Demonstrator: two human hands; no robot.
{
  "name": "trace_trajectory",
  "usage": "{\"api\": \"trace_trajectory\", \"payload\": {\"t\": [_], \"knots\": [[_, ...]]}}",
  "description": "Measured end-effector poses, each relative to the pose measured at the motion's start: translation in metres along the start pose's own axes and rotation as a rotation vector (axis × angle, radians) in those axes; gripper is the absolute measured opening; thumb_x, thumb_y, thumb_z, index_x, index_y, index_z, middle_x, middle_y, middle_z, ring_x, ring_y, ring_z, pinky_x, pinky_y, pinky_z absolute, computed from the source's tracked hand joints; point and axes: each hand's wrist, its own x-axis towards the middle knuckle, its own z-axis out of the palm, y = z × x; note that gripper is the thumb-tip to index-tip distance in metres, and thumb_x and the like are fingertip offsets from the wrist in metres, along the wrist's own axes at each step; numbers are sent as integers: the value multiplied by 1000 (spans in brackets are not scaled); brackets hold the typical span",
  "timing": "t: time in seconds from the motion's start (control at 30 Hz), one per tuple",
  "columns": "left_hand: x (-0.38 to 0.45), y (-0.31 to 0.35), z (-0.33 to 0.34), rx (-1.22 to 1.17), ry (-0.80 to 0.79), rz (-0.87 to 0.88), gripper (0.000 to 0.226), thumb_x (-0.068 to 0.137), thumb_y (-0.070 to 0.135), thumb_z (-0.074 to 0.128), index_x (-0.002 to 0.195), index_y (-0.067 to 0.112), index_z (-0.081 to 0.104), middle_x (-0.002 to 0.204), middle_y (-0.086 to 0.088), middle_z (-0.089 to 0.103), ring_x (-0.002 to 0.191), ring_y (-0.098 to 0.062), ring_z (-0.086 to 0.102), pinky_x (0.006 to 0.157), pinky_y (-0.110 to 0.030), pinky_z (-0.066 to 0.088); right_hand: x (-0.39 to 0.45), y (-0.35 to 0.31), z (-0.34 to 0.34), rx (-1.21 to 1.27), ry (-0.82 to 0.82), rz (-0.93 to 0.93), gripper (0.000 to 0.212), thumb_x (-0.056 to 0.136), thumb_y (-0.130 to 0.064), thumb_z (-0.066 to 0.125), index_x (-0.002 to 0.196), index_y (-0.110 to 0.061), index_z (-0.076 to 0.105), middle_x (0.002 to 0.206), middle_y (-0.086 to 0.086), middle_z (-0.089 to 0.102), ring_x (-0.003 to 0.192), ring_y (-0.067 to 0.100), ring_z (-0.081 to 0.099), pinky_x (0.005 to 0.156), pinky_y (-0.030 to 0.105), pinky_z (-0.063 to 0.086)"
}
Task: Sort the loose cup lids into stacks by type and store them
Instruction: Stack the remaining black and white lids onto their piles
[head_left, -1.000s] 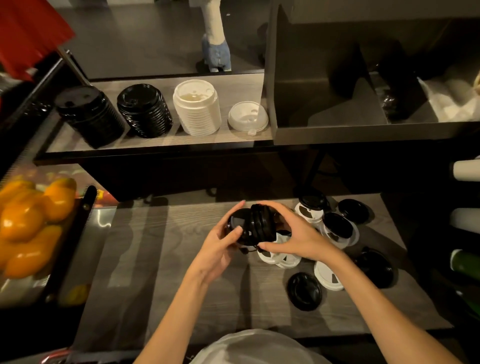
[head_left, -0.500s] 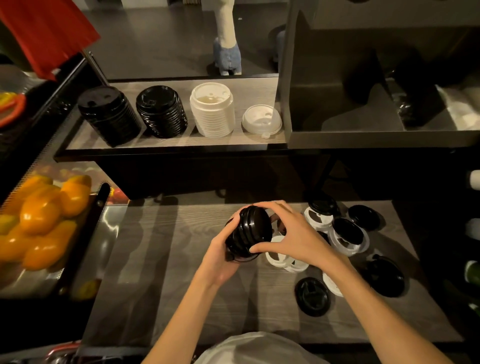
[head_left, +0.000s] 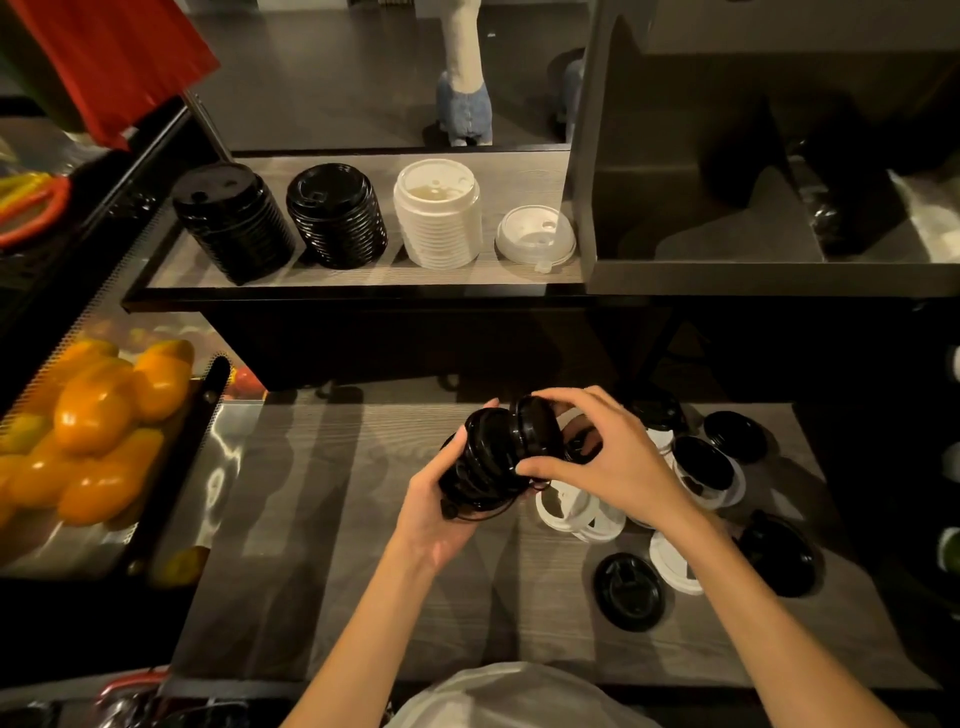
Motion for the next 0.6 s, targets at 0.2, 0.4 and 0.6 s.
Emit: {"api": "trace_trajectory", "payload": {"t": [0.2,0.4,0.6], "knots": [[-3,3,3,198,0,1,56,94,40,60,148,28,53,147,-16,57,136,-35,54,110,-49,46,2,-3,16,-21,-34,29,74,61,-80,76,127,-59,51,124,-22,51,105,5,60,88,34,56],[-4,8,3,215,-12,18,57,96,40,57,151,29,49,148,-14,57,137,-33,55,107,-44,51,1,3,7,21,-138,5,78,75,-50,88,144,-48,51,131,-26,50,104,1,63,76,26,58],[-7,14,8,299,-42,55,52,98,40,54,149,32,51,147,-11,58,135,-31,57,108,-46,49,2,-2,6,68,-139,-12,78,75,-39,91,144,-43,54,131,-22,53,105,4,63,80,34,61]]}}
